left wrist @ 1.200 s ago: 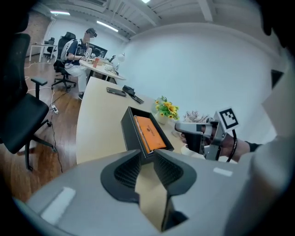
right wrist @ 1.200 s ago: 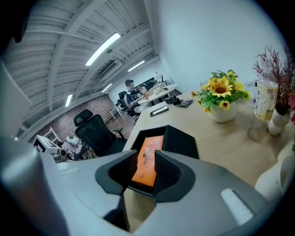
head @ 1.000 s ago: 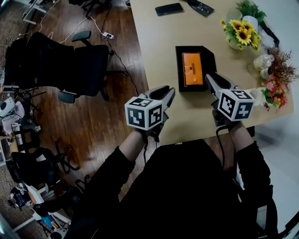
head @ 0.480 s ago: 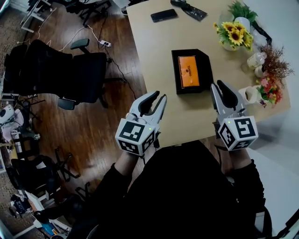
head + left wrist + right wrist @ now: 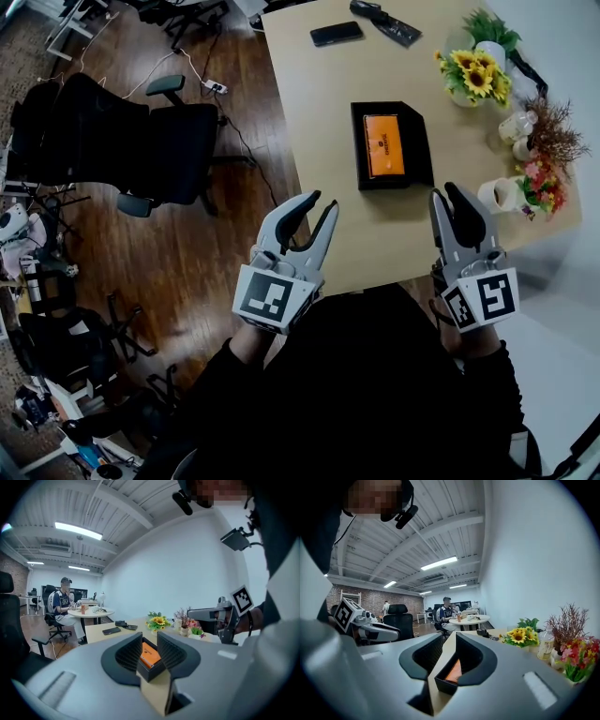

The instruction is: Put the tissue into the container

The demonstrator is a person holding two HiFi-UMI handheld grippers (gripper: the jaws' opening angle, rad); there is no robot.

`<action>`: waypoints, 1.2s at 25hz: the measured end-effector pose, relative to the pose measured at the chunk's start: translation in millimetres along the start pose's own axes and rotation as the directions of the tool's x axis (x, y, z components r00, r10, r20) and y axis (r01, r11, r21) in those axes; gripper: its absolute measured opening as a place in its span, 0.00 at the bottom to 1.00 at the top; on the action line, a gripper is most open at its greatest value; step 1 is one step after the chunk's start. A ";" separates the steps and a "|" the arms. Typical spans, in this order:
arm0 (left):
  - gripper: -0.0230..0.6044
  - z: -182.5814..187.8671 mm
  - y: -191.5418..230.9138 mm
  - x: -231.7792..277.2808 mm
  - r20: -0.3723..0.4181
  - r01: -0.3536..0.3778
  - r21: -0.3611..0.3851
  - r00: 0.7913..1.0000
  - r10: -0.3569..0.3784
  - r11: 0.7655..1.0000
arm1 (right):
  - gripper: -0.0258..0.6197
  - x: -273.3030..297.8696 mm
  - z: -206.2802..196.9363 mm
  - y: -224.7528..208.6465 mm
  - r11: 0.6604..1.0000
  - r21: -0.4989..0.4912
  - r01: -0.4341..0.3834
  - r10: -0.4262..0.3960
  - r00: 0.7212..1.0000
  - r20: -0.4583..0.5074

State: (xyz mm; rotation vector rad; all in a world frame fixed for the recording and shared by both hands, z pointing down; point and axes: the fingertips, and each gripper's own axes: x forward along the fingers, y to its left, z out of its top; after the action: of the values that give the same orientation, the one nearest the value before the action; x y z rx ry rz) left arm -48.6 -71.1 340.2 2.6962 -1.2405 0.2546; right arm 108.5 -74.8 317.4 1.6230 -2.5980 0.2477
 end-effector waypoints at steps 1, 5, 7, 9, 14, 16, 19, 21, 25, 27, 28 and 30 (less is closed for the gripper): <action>0.17 2.2 -1.1 -2.9 0.010 0.001 0.006 1.000 -0.001 1.000 | 0.16 -0.3 0.2 1.0 1.000 -0.007 -0.002 0.002 1.000 0.002; 0.17 1.7 0.1 -12.2 0.010 -0.003 0.009 1.000 0.003 1.000 | 0.16 -2.1 4.2 5.6 0.999 -0.031 -0.009 0.010 1.000 0.016; 0.17 0.1 -0.2 -12.4 0.003 -0.003 0.006 1.000 0.003 1.000 | 0.16 -3.8 6.3 7.3 0.999 -0.042 -0.016 0.017 1.000 0.022; 0.17 0.8 -3.5 -10.5 0.003 0.004 0.009 1.000 -0.004 1.000 | 0.16 -5.5 7.4 8.4 0.998 -0.051 -0.022 0.023 0.999 0.023; 0.17 3.5 -11.5 -8.6 0.007 0.028 0.018 1.000 -0.028 0.999 | 0.17 -6.3 9.2 12.3 0.997 -0.065 -0.030 0.032 0.999 0.029; 0.17 2.9 -13.3 -8.4 0.007 0.034 0.017 0.999 -0.034 0.999 | 0.17 -6.3 9.0 13.7 0.996 -0.076 -0.036 0.038 0.999 0.028; 0.17 2.0 -13.5 -8.5 0.002 0.036 0.017 0.999 -0.036 0.999 | 0.17 -5.5 9.4 15.3 0.995 -0.085 -0.043 0.045 0.999 0.028; 0.17 0.8 -13.7 -7.9 -0.005 0.040 0.013 0.999 -0.040 0.999 | 0.17 -4.9 9.3 15.3 0.996 -0.082 -0.044 0.046 0.999 0.024; 0.17 -1.7 -14.8 -7.5 -0.012 0.047 0.010 0.999 -0.047 0.999 | 0.17 -4.0 6.6 15.8 0.995 -0.086 -0.041 0.043 0.999 0.015; 0.17 -2.5 -15.6 -7.0 -0.012 0.049 0.009 0.999 -0.049 0.999 | 0.17 -4.2 5.5 15.7 0.995 -0.086 -0.042 0.044 0.999 0.015; 0.17 -2.6 -15.7 -6.5 -0.012 0.049 0.009 0.999 -0.049 0.999 | 0.17 -4.0 5.1 15.5 0.995 -0.085 -0.044 0.045 0.999 0.014; 0.17 -3.0 -15.0 -5.4 -0.013 0.049 0.007 0.999 -0.049 0.999 | 0.17 -2.9 4.4 15.3 0.995 -0.086 -0.047 0.048 0.999 0.012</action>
State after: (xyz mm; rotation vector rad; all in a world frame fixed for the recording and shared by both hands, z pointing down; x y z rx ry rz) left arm -40.9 -56.8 340.7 2.7224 -1.1704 0.2705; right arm 96.2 -66.3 311.1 1.5427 -2.6206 0.1265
